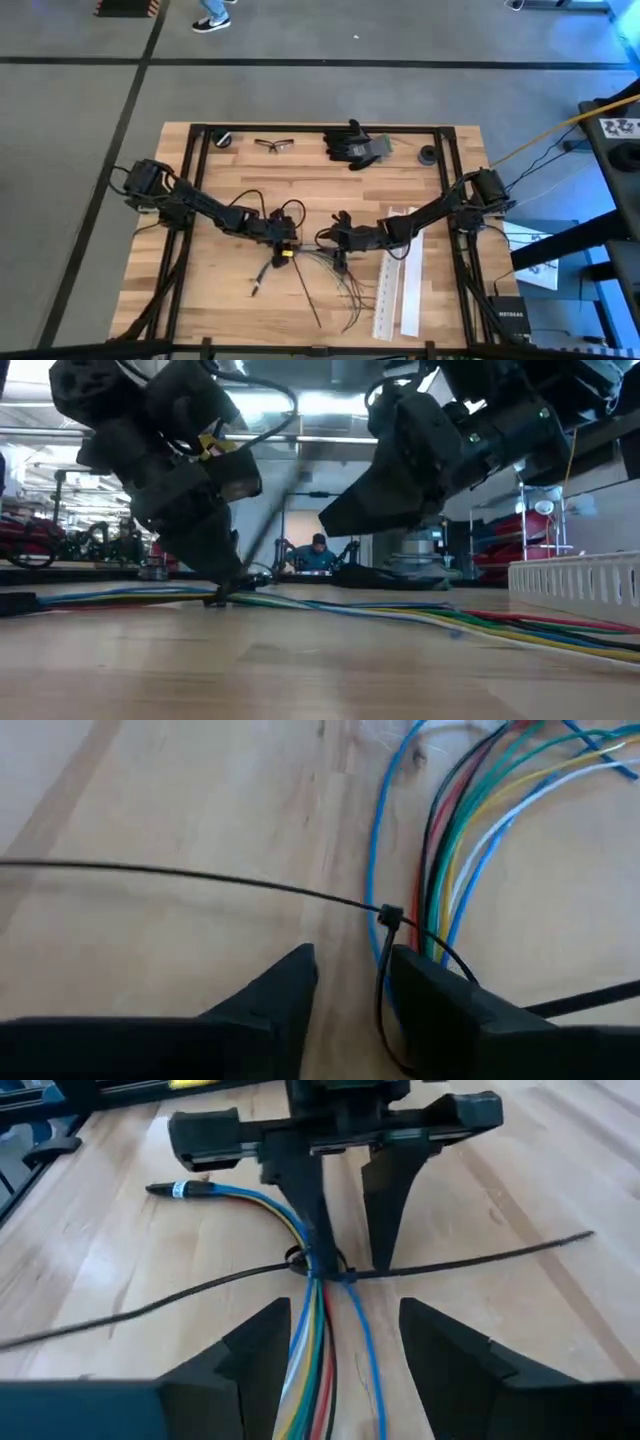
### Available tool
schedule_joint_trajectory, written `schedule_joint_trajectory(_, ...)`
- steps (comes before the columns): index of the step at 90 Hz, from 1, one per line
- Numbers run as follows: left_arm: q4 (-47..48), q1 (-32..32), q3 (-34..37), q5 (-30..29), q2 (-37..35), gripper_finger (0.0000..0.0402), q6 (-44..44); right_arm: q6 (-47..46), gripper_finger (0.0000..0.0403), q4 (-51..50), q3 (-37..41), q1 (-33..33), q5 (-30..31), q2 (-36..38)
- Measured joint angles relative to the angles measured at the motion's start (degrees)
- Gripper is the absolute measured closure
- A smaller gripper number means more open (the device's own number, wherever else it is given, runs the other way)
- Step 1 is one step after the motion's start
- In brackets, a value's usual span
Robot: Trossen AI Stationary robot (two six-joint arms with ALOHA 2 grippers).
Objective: Ziptie cables
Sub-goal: Wrap the zip tie on the cables
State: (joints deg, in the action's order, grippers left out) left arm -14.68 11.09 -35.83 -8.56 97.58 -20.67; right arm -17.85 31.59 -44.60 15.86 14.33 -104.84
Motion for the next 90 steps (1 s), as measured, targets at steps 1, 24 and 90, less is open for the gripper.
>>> schedule_joint_trajectory(1,0.04,0.0,0.0,-0.07,0.0,0.0316,0.18,0.0,0.0226,0.0,0.0,0.0,0.0,0.0)
schedule_joint_trajectory(24,-0.51,1.75,0.16,-3.44,-0.62,0.0399,4.19,-6.51,0.0227,0.26,0.0,-0.51,-0.45,0.0)
schedule_joint_trajectory(90,-1.4,10.29,0.2,-14.95,-7.38,0.0401,13.51,-21.57,0.0227,18.9,-6.72,-9.21,-19.14,-10.57)
